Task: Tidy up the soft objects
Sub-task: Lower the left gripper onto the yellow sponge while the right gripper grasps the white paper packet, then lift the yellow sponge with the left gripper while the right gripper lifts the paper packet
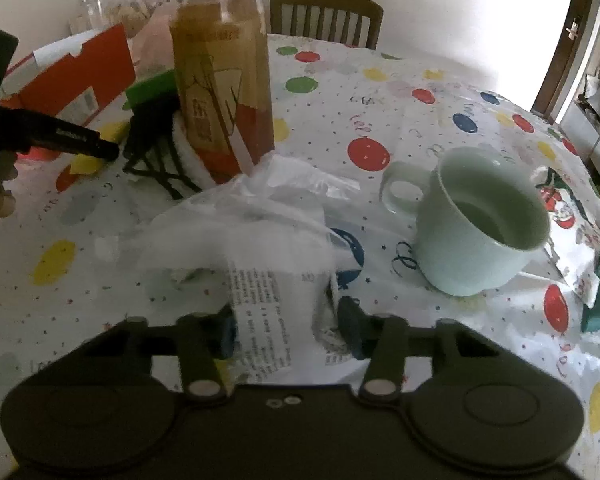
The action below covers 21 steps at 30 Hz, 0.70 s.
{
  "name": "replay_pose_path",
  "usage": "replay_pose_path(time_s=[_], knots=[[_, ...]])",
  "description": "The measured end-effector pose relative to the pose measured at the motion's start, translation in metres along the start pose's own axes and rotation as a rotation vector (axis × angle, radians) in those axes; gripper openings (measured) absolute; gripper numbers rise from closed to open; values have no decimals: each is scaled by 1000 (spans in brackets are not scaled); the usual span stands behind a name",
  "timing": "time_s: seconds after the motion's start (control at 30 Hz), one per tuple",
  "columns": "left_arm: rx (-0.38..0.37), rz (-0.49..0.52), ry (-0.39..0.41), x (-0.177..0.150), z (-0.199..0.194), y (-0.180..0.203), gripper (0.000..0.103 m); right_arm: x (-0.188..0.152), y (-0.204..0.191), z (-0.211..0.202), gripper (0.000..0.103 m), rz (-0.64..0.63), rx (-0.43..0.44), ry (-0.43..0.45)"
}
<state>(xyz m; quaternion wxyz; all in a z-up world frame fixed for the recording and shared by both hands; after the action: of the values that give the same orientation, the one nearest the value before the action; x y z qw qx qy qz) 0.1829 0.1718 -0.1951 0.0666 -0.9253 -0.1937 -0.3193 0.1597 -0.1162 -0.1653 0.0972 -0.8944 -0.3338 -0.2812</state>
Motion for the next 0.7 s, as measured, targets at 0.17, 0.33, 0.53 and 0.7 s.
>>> replay_pose_path(time_s=[0.17, 0.33, 0.53, 0.7], knots=[[10, 7, 12, -5, -10, 3, 41, -8, 1, -10, 33, 8, -8, -29], [11, -14, 18, -14, -30, 7, 40, -20, 5, -34, 33, 7, 14, -28], [13, -45, 31, -27, -56, 14, 38, -35, 19, -70, 33, -34, 27, -30], [14, -77, 50, -36, -81, 21, 35, -33, 30, -99, 33, -47, 59, 14]])
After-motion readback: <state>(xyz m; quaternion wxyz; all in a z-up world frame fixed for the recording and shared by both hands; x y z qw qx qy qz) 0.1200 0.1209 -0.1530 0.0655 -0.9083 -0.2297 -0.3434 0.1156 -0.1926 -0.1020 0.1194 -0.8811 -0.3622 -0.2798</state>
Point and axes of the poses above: each gripper's, at about its wrist camera, not at the fingertips, and z roughly the way its jaws point, y to its right, x to its top, the point moved 5 cm from there along z, roughly the way its jaws point, and after that the axes turned 2 degrees about x, right-handed, at the moved point
